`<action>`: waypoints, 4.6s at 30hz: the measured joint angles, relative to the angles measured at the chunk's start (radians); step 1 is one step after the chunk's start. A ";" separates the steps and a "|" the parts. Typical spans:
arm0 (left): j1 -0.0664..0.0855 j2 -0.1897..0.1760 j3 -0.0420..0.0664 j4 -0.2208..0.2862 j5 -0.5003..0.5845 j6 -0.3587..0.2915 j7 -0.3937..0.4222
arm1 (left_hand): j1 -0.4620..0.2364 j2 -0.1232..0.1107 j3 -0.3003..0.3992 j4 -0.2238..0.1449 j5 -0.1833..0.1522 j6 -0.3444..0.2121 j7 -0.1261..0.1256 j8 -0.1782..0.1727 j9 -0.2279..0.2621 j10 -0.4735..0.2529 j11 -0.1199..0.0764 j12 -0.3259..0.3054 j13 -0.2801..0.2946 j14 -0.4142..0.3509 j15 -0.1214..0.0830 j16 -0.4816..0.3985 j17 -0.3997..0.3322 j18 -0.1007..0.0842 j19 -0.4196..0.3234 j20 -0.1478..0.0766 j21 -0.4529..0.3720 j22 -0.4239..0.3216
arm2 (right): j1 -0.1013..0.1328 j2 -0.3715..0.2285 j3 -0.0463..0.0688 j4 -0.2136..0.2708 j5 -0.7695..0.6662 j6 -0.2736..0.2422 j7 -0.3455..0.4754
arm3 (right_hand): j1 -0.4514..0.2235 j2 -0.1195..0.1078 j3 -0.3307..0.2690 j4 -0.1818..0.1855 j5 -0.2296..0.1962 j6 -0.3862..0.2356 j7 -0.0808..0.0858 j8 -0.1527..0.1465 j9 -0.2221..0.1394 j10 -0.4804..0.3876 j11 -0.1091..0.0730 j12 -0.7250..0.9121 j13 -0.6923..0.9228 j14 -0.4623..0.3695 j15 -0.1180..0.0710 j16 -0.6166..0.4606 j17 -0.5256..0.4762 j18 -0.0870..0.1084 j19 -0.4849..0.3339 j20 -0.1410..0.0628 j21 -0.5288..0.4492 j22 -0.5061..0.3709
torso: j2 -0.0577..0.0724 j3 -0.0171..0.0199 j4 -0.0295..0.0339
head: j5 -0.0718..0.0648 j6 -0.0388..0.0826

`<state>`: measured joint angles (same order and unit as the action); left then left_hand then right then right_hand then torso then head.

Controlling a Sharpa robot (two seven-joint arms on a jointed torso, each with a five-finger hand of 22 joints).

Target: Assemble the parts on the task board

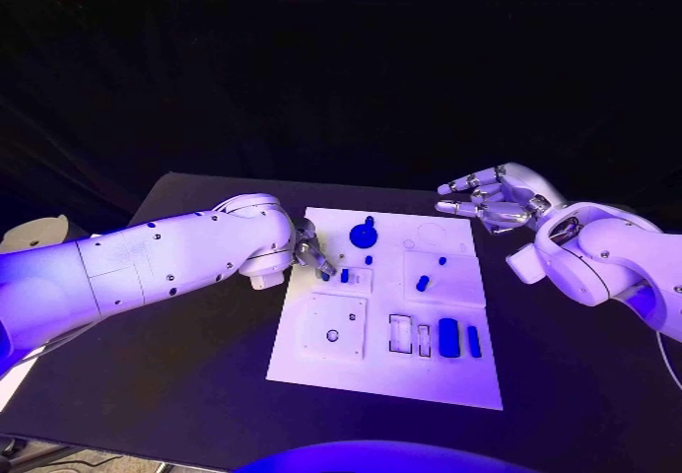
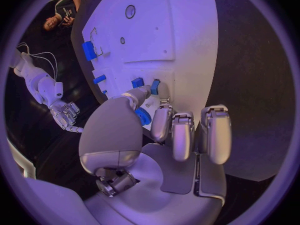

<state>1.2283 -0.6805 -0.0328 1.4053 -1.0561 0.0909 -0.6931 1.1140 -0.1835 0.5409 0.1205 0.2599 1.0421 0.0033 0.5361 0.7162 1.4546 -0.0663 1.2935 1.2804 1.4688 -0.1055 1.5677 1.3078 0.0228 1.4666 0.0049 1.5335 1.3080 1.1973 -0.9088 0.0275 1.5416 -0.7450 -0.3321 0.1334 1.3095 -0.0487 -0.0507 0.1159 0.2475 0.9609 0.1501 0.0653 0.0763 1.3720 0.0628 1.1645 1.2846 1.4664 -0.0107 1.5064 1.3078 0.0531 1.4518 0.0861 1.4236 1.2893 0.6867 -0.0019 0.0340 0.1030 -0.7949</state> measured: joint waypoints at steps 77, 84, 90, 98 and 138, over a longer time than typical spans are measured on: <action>-0.013 0.115 -0.013 -0.124 -0.220 -0.278 0.568 | 0.385 -0.017 -0.297 0.035 -0.130 -0.079 0.132 -0.375 -0.456 -0.414 0.147 -1.060 -1.064 -0.029 0.102 -0.312 -0.159 0.145 -0.091 0.088 -0.828 -0.477 | -0.003 0.000 0.000 -0.006 0.002 0.004 0.003 | 0.004 0.004 -0.003 -0.003 0.000 0.000 0.000 0.000 0.000 -0.003 -0.003 -0.005 -0.002 0.000 0.000 -0.004 0.000 0.000 0.000 0.000 0.000 -0.002 | 0.003 -0.0009 -0.0035 | -0.028 0.027; -0.020 0.150 -0.014 -0.158 -0.326 -0.261 0.573 | 0.372 -0.011 -0.303 0.030 -0.130 -0.034 0.127 -0.395 -0.499 -0.380 0.141 -1.073 -1.116 -0.007 0.100 -0.182 -0.024 0.117 -0.015 0.080 -0.615 -0.298 | -0.003 0.002 0.000 -0.006 0.002 0.005 0.003 | 0.004 0.004 -0.003 -0.003 0.000 0.000 0.000 0.000 0.000 -0.003 -0.003 -0.005 -0.002 0.000 0.000 -0.004 0.000 0.000 0.000 0.000 0.000 -0.002 | 0.003 -0.0009 -0.0034 | -0.031 0.027; -0.021 0.163 -0.015 -0.169 -0.370 -0.230 0.570 | 0.368 -0.007 -0.303 0.030 -0.130 -0.012 0.123 -0.400 -0.514 -0.355 0.138 -1.079 -1.135 -0.003 0.097 -0.167 -0.010 0.102 -0.005 0.077 -0.539 -0.233 | -0.004 0.003 0.000 -0.006 0.002 0.006 0.003 | 0.004 0.004 -0.003 -0.003 0.000 0.000 0.000 0.000 0.000 -0.003 -0.003 -0.005 -0.002 0.000 0.000 -0.004 0.000 0.000 0.000 0.000 0.000 -0.002 | 0.003 -0.0010 -0.0031 | -0.033 0.025; -0.022 0.171 -0.015 -0.180 -0.396 -0.194 0.560 | 0.361 -0.007 -0.303 0.030 -0.130 0.002 0.123 -0.404 -0.523 -0.342 0.134 -1.088 -1.147 -0.003 0.097 -0.174 -0.039 0.102 -0.005 0.077 -0.500 -0.197 | -0.004 0.005 0.000 -0.006 0.002 0.006 0.003 | 0.004 0.004 -0.003 -0.003 0.000 0.000 0.000 0.000 0.000 -0.003 -0.003 -0.005 -0.002 0.000 0.000 -0.004 0.000 0.000 0.000 0.000 0.000 -0.002 | 0.002 -0.0010 -0.0010 | -0.035 0.021; -0.032 0.199 -0.011 -0.209 -0.424 -0.151 0.544 | 0.373 0.019 -0.156 -0.013 -0.130 0.091 0.109 -0.421 -0.560 -0.226 0.116 -1.153 -1.191 -0.001 0.077 -0.172 -0.052 0.087 -0.002 0.066 -0.465 -0.157 | -0.004 0.006 0.000 -0.004 0.002 0.011 0.003 | 0.004 0.004 -0.003 -0.003 0.000 0.000 0.000 0.000 0.000 -0.003 -0.003 -0.005 -0.002 0.000 0.000 -0.004 0.000 0.000 0.000 0.000 0.000 -0.002 | 0.001 0.0003 -0.0016 | -0.037 0.012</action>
<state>1.1966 -0.4820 -0.0442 1.1965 -1.4796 -0.0599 -0.1492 1.4874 -0.1645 0.3844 0.1075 0.1304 1.1333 0.1123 0.1149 0.1566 1.2284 0.0493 0.1407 0.0898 1.4678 -0.0285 1.3955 1.2557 0.1095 1.4648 0.0710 1.0688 1.1515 1.1935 -0.9023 0.0274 1.5373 -0.7427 -0.3209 0.1364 1.3135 -0.0448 -0.0536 0.1130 0.2475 0.9609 0.1500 0.0653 0.0761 1.3686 0.0594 1.1592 1.2826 1.4664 -0.0107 1.5026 1.3074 0.0531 1.4518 0.0861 1.4236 1.2873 0.6881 -0.0016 0.0324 0.0656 -0.7825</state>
